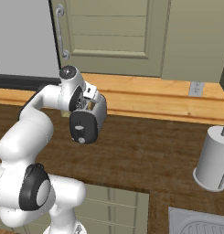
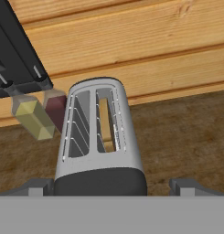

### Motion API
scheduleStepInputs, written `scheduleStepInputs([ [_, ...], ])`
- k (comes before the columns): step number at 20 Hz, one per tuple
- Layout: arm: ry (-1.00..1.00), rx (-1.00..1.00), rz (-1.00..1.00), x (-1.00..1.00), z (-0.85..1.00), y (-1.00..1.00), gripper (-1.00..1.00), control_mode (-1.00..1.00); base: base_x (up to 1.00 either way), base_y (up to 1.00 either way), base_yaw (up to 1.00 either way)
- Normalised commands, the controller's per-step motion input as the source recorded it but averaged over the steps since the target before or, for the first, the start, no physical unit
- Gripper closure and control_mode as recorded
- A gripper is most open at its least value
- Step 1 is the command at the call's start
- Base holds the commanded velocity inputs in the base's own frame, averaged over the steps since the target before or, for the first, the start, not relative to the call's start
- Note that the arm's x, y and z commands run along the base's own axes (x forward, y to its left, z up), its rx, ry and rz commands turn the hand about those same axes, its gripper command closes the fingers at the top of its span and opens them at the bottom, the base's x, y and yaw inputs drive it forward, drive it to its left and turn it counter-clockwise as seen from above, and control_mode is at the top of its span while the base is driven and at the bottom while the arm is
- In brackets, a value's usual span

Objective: Start the toaster. Once the lever pops up, take the bread to the plate on the dining counter.

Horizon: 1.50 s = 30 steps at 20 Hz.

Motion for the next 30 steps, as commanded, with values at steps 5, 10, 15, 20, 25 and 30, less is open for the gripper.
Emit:
scheduleStepInputs([
  [5, 0.00, 0.00, 0.00, 0.00, 0.00, 0.00, -1.00, -1.00, 0.00, 0.00, 0.00],
  [10, 0.00, 0.00, 0.00, 0.00, 0.00, 0.00, -1.00, -1.00, 0.00, 0.00, 0.00],
  [15, 0.00, 0.00, 0.00, 0.00, 0.00, 0.00, -1.00, -1.00, 0.00, 0.00, 0.00],
  [20, 0.00, 0.00, 0.00, 0.00, 0.00, 0.00, -1.00, -1.00, 0.00, 0.00, 0.00],
  [25, 0.00, 0.00, 0.00, 0.00, 0.00, 0.00, -1.00, -1.00, 0.00, 0.00, 0.00],
  [30, 0.00, 0.00, 0.00, 0.00, 0.00, 0.00, -1.00, -1.00, 0.00, 0.00, 0.00],
])
